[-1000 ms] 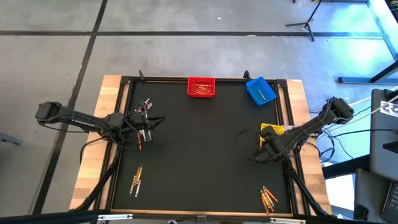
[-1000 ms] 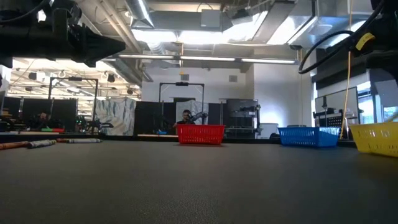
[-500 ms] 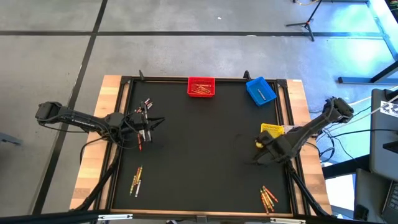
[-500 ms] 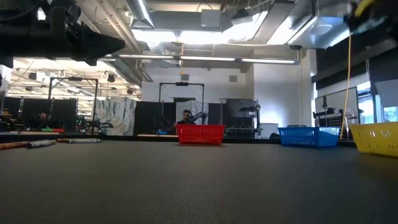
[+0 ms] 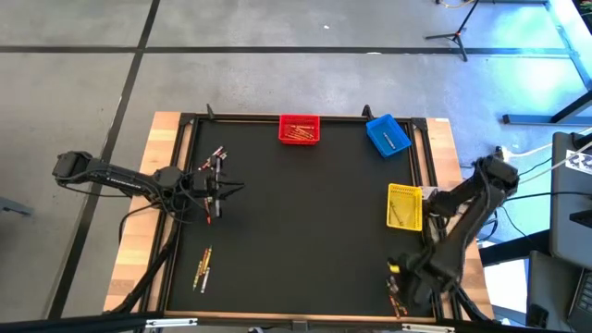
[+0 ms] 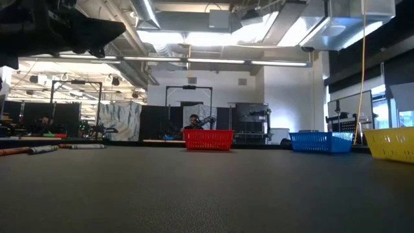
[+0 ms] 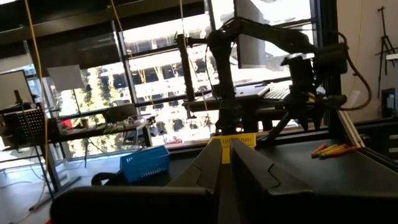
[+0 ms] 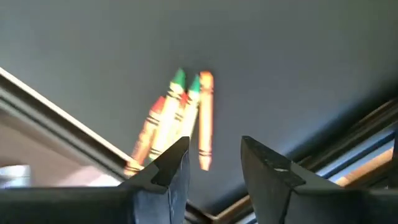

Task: Sort crayons
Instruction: Put the orange crayon into the red bin

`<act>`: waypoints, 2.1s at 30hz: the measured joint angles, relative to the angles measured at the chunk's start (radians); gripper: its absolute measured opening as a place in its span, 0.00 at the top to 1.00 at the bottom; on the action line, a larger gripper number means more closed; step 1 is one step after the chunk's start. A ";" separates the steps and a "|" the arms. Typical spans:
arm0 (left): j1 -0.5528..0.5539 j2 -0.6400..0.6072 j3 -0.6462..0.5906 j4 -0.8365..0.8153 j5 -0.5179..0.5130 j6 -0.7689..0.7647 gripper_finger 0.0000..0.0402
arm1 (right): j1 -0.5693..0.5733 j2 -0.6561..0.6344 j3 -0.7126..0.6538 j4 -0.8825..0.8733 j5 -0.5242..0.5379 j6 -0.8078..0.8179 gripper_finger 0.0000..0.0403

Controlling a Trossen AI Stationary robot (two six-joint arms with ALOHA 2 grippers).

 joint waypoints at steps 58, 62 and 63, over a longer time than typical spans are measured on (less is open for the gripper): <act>0.000 0.000 0.000 0.032 -0.095 0.010 0.94 | 0.101 0.195 -0.066 0.039 0.100 -0.092 0.97; 0.000 0.000 0.000 0.032 -0.095 0.010 0.94 | 0.062 0.138 -0.025 -0.041 0.179 -0.091 0.95; 0.000 0.000 0.000 0.032 -0.095 0.011 0.94 | 0.046 0.120 -0.015 -0.053 0.199 -0.092 0.95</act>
